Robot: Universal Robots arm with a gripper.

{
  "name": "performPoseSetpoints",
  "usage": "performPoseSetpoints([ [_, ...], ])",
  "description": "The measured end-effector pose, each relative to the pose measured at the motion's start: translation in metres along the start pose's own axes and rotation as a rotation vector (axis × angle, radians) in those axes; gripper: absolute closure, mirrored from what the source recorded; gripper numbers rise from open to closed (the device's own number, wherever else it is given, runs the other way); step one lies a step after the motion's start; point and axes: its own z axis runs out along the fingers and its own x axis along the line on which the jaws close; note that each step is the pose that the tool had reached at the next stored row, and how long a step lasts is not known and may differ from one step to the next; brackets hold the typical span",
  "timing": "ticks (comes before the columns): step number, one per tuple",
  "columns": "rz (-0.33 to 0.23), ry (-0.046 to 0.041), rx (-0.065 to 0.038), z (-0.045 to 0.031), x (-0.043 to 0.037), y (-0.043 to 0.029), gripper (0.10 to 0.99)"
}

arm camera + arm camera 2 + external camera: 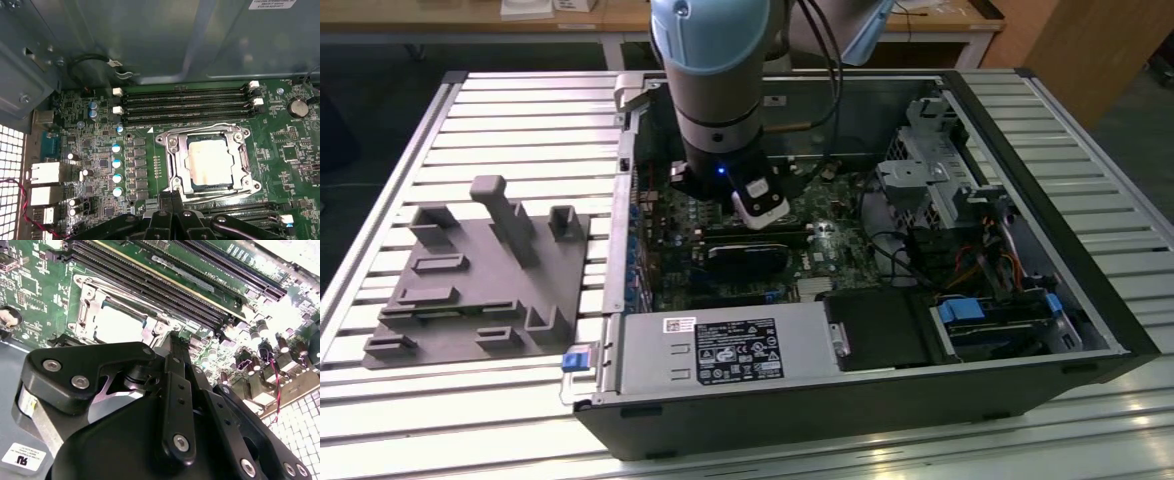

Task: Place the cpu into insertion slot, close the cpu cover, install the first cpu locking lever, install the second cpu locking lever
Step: 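Install the second cpu locking lever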

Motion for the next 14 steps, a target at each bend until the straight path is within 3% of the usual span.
performPoseSetpoints([
  [7, -0.001, -0.0041, 0.040, 0.0012, -0.0077, 0.0025, 0.980],
  [11, -0.002, -0.0054, 0.054, 0.0036, -0.0099, 0.0100, 0.980],
  [14, -0.003, -0.0071, 0.073, 0.0054, -0.0116, 0.0151, 0.980],
])
